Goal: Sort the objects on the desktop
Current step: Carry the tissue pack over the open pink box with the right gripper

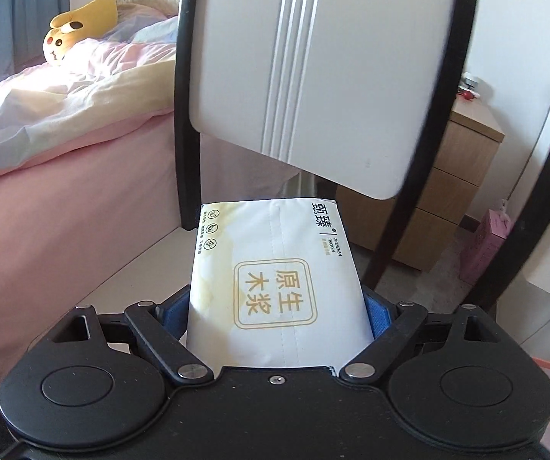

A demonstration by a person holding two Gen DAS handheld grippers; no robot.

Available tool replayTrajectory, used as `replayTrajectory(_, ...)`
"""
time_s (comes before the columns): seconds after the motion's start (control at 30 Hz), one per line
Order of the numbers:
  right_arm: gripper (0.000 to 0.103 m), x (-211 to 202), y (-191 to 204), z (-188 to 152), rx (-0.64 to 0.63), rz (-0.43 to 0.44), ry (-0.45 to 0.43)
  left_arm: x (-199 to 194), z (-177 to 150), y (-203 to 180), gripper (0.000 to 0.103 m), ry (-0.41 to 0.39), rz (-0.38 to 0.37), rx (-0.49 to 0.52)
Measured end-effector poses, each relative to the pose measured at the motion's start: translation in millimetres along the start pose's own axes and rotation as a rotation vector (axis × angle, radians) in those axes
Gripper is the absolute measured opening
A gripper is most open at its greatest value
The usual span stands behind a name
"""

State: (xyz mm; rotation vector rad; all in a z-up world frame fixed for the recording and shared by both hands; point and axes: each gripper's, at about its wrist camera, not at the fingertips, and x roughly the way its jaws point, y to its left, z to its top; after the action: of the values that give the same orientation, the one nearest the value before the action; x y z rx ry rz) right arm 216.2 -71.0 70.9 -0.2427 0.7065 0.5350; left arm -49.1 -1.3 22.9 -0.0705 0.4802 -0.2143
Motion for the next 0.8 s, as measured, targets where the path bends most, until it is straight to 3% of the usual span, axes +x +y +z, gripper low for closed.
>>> replayTrajectory(0.5,0.086,-116,-121,-71,0.131,-0.128,-0.061,-5,8,-109,0.103,-0.018,-0.116,0.167)
replayTrajectory(0.8,0.086,-161,-184,-123,0.206,-0.266,-0.04,7,-3,-135,0.103,-0.015,-0.189,0.202)
